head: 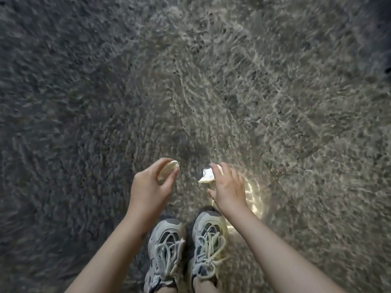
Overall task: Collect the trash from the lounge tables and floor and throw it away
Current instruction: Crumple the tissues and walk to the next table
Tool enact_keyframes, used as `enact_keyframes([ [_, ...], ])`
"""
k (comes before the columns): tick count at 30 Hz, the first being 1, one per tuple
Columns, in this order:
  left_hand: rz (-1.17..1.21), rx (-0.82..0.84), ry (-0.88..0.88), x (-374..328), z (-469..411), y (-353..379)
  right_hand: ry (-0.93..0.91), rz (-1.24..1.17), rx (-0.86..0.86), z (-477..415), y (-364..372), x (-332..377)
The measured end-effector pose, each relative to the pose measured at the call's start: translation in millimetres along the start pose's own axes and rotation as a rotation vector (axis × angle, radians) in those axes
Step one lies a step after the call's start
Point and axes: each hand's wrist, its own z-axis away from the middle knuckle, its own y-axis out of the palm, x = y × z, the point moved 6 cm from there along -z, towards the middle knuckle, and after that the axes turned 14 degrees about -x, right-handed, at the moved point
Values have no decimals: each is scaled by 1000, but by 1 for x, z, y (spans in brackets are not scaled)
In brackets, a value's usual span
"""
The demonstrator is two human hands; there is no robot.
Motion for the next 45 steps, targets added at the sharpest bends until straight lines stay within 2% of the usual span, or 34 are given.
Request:
enact_keyframes([
  [6,-38,37,-29,58,-17,60,-31,126,-58,-27,75,-24],
  [9,-46,67,-28,59,-17,68,-4,97,-103,-31,76,-30],
  [12,-54,83,-13,38,-13,55,33,-19,-140,-28,44,-21],
  [17,-41,73,66,-55,-5,-12,37,-222,-272,-2,-88,16],
  [23,53,51,247,-240,-7,-128,-8,-365,-513,31,-318,60],
  [27,156,115,359,-367,-4,-203,-44,-330,-682,50,-469,85],
  [32,243,189,577,-503,27,-275,24,-255,-920,94,-619,94],
  [39,377,399,745,-628,113,-320,71,-246,-1150,175,-736,79],
  [45,398,640,821,-678,194,-328,86,-312,-1271,252,-792,55],
])
